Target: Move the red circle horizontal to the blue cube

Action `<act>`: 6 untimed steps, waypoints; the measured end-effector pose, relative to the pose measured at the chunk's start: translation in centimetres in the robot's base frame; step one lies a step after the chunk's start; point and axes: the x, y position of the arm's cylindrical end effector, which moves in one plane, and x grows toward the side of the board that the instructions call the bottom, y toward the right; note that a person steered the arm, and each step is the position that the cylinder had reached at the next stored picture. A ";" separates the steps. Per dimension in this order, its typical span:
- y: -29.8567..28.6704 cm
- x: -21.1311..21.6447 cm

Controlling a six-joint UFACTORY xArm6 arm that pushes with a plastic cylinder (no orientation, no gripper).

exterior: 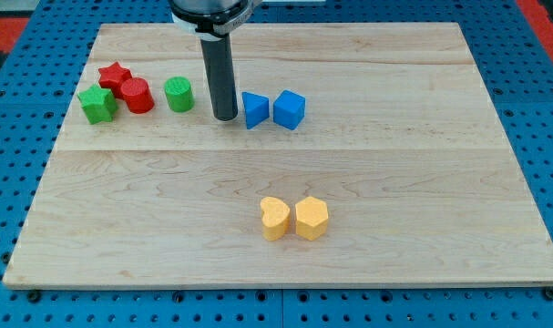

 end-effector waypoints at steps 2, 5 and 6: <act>-3.7 0.1; -3.8 1.2; -6.6 2.2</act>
